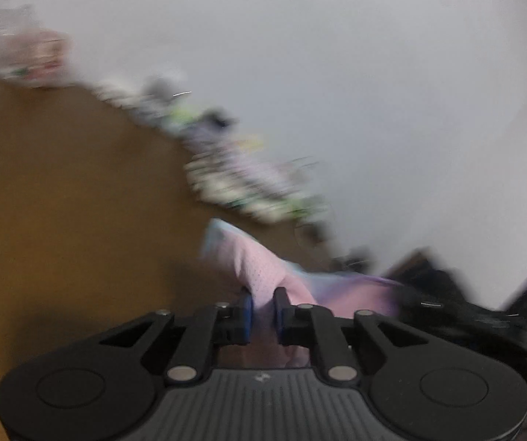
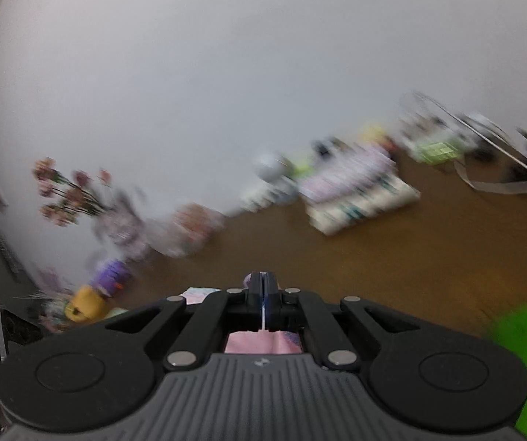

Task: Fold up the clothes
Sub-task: 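Reach both tools to the pink garment by the wall and grasp it, then carry the pink-and-blue garment with both tools and lay it on the table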

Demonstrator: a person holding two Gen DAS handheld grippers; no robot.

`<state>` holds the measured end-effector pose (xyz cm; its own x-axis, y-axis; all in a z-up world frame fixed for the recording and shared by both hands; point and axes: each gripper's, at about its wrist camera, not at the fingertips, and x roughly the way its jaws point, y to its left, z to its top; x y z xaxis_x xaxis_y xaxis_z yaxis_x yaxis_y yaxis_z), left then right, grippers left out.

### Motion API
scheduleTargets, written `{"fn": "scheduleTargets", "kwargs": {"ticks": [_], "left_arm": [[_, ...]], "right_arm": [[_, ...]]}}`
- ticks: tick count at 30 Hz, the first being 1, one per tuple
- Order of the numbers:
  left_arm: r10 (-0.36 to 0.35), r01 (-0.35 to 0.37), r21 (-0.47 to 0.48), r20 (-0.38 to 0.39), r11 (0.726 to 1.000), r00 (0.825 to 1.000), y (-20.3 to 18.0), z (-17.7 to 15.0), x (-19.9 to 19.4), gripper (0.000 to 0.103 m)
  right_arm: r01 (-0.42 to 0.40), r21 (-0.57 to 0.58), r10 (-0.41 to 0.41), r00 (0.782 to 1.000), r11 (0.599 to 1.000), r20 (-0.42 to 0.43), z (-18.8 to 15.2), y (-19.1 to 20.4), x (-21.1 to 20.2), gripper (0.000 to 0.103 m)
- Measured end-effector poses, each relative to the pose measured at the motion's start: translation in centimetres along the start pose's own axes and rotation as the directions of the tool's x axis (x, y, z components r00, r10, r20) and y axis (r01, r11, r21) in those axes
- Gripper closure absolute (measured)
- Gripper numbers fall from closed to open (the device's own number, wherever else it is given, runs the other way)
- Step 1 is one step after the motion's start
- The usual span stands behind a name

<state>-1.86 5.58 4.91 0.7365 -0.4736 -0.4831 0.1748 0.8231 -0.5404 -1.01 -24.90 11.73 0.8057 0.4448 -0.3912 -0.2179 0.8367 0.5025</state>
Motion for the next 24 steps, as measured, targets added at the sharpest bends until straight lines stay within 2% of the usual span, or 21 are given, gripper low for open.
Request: {"fn": "scheduleTargets", "kwargs": {"ticks": [2, 4, 6, 7, 8, 9, 10, 12, 15, 17, 19, 20, 21, 23, 24], "left_arm": [[0.040, -0.041, 0.038, 0.034, 0.998, 0.999, -0.7, -0.8, -1.2, 0.088], [0.078, -0.083, 0.075, 0.070, 0.994, 0.995, -1.3, -1.6, -2.5, 0.077], [0.114, -0.126, 0.110, 0.107, 0.986, 0.988, -2.0, -2.4, -3.7, 0.032], [0.115, -0.132, 0.135, 0.125, 0.982, 0.985, -2.6, -2.8, -4.1, 0.025], [0.098, -0.120, 0.183, 0.124, 0.976, 0.987, -3.9, -3.4, -3.8, 0.022], [0.088, -0.110, 0.247, 0.096, 0.963, 0.991, -5.3, -4.0, -2.8, 0.021], [0.080, -0.098, 0.309, 0.068, 0.946, 0.994, -6.7, -4.7, -1.8, 0.021], [0.078, -0.077, 0.421, 0.016, 0.904, 0.997, -9.4, -6.0, 0.2, 0.022], [0.158, -0.129, 0.530, -0.011, 0.838, 0.987, -11.3, -7.9, 3.0, 0.022], [0.217, -0.173, 0.562, -0.013, 0.809, 0.976, -11.3, -8.6, 4.3, 0.024], [0.223, -0.160, 0.582, -0.037, 0.797, 0.974, -10.7, -9.0, 5.3, 0.032], [0.211, -0.137, 0.588, -0.060, 0.798, 0.976, -10.3, -8.9, 5.5, 0.049], [0.208, -0.123, 0.588, -0.078, 0.799, 0.975, -9.9, -8.7, 5.7, 0.071], [0.219, -0.131, 0.577, -0.085, 0.806, 0.972, -9.1, -8.2, 5.7, 0.091], [0.213, -0.129, 0.563, -0.087, 0.817, 0.973, -8.8, -7.9, 5.7, 0.093]], "right_arm": [[0.049, 0.010, -0.048, 0.998, 0.999, -0.050, -1.4, -1.9, 0.3, 0.103], [0.078, -0.044, -0.082, 0.990, 0.996, -0.118, -3.0, -2.4, 0.7, 0.098], [0.084, -0.065, -0.093, 0.985, 0.994, -0.143, -4.2, -2.6, 0.9, 0.090], [0.063, -0.058, -0.071, 0.985, 0.996, -0.154, -4.6, -2.9, 1.1, 0.070], [0.046, -0.033, -0.051, 0.985, 0.998, -0.164, -4.9, -3.2, 1.3, 0.058], [0.038, -0.014, -0.040, 0.985, 0.999, -0.170, -5.2, -3.4, 1.6, 0.052], [0.036, -0.012, -0.038, 0.983, 0.999, -0.180, -5.5, -3.6, 2.2, 0.052], [0.078, -0.044, -0.085, 0.978, 0.996, -0.189, -5.9, -3.7, 2.7, 0.052], [0.097, -0.112, -0.115, 0.978, 0.989, -0.174, -6.2, -3.3, 2.5, 0.052], [0.108, -0.150, -0.133, 0.976, 0.983, -0.170, -6.2, -3.3, 2.4, 0.052], [0.132, -0.171, -0.163, 0.970, 0.976, -0.179, -6.2, -3.9, 2.8, 0.052], [0.140, -0.166, -0.171, 0.967, 0.976, -0.190, -6.2, -4.2, 3.1, 0.052], [0.142, -0.159, -0.172, 0.965, 0.977, -0.199, -6.2, -4.6, 3.6, 0.052], [0.147, -0.152, -0.179, 0.957, 0.977, -0.227, -6.5, -5.1, 4.6, 0.052], [0.153, -0.158, -0.188, 0.954, 0.976, -0.232, -6.6, -5.2, 4.9, 0.053]]}}
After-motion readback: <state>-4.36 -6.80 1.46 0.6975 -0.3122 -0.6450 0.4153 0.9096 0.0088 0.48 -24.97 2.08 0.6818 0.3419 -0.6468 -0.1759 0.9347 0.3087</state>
